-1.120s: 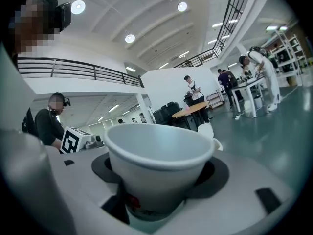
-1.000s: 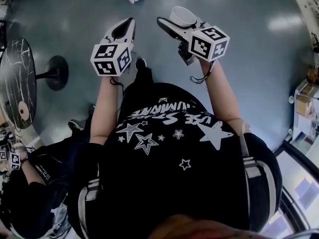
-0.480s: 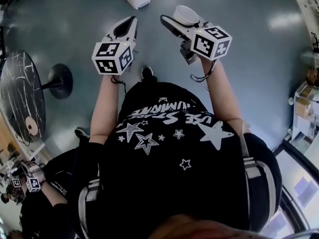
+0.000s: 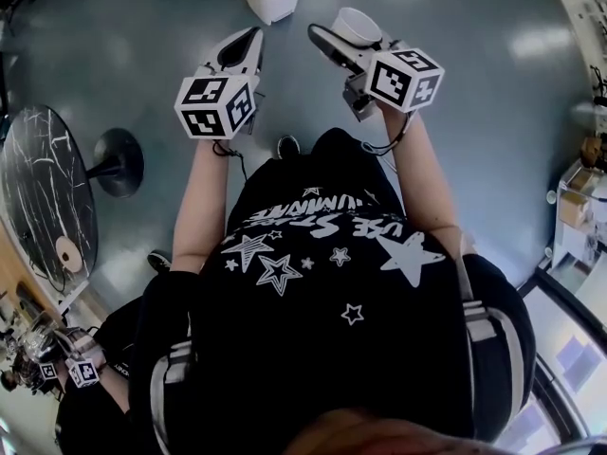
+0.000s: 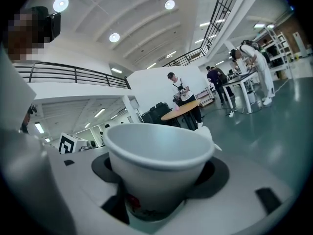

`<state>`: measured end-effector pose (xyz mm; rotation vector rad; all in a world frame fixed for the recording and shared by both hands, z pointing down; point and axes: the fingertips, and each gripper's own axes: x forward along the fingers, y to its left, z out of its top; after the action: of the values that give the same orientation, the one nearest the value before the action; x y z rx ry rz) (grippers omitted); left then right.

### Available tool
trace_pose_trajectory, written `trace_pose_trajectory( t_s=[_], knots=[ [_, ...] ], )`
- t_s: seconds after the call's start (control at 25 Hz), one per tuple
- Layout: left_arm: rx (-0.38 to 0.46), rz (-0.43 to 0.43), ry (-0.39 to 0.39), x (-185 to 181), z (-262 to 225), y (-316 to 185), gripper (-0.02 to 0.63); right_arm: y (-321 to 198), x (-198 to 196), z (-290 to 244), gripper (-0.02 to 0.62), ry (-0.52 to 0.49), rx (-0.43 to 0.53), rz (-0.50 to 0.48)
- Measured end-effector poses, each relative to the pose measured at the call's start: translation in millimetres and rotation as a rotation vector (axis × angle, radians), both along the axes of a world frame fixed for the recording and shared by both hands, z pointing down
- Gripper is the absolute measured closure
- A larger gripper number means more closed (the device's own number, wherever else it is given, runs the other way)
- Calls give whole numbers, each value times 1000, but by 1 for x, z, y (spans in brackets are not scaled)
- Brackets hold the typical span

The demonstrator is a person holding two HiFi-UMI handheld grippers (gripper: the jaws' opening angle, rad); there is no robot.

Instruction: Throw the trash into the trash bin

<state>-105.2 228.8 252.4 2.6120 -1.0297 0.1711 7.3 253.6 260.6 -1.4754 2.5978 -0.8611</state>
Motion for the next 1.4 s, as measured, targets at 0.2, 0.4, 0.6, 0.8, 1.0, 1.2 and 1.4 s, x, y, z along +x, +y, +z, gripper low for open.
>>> trace_pose_trajectory(
  t_s=[0.2,0.4,0.6,0.8,1.0,1.2,1.4],
  knots=[
    [-7,-4,-6,-1,3,-9,595,-12,6,4,259,4,-10,5],
    [-6,-25,-23,0,4,-26,595,-40,8,6,259,-12,-5,-27],
    [-20,-69,-37,-2,9,-60,595,-83,8,11,259,-11,-7,-72],
    [-27,-78,-26,13,9,-101,595,-129,20,17,259,-28,-24,-108],
    [-24,-75,-47,44,9,-141,595,-170,45,20,259,-37,-40,-146],
    [-36,-109,-61,63,10,-175,595,-207,67,24,259,-31,-53,-173],
    [-62,-152,-71,76,19,-197,595,-235,85,33,259,-58,-76,-189]
  ],
)
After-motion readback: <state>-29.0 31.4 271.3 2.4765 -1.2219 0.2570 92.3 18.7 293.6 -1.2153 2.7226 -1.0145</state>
